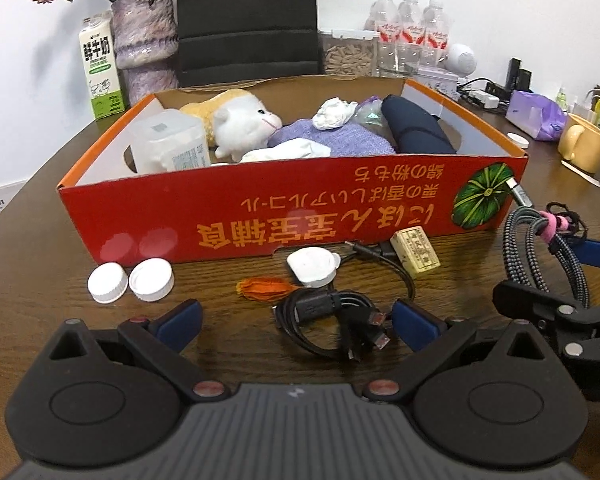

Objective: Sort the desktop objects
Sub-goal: 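Grasp the braided black cable with the right tool while the left tool approaches the white caps, then grasp the thin black cable with the left tool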

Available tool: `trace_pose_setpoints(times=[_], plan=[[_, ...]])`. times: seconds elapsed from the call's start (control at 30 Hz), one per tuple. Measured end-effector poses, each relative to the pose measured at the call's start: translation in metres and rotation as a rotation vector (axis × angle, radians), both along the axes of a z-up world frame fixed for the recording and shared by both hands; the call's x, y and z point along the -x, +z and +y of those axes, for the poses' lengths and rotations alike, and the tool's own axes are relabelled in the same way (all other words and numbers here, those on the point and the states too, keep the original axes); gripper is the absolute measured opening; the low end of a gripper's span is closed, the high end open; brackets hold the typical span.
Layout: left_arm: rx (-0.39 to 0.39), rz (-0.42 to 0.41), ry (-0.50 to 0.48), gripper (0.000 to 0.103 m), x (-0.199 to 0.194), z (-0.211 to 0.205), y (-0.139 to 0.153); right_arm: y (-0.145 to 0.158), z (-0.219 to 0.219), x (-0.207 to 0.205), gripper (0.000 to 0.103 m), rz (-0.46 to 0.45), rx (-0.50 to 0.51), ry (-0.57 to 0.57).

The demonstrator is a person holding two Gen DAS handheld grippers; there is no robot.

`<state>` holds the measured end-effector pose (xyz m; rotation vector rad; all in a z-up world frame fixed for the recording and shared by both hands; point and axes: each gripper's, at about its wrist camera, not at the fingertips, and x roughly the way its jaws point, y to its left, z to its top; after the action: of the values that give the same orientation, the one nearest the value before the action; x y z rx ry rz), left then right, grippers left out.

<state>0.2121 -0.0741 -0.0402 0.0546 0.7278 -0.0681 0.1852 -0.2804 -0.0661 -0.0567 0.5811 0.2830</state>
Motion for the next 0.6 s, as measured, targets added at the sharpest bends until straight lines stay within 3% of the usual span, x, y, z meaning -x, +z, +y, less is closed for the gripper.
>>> trace_pose_setpoints(times=[0.17,0.27,0.43,0.6], plan=[[0.004,0.002,0.016,0.102,0.001,0.003,-0.003,-0.002,0.000,0.001,0.090,-0.012,0.001,0.004],[0.011,-0.007,0.011,0.092,0.003,0.002,-0.002,-0.003,0.001,0.002,0.090,-0.014,0.002,0.008],[0.018,-0.023,-0.028,0.056,0.008,-0.004,0.003,-0.003,0.000,0.003,0.090,-0.018,-0.003,0.014],[0.024,-0.022,-0.037,0.055,0.011,-0.005,0.004,-0.003,0.000,0.003,0.090,-0.021,-0.002,0.013]])
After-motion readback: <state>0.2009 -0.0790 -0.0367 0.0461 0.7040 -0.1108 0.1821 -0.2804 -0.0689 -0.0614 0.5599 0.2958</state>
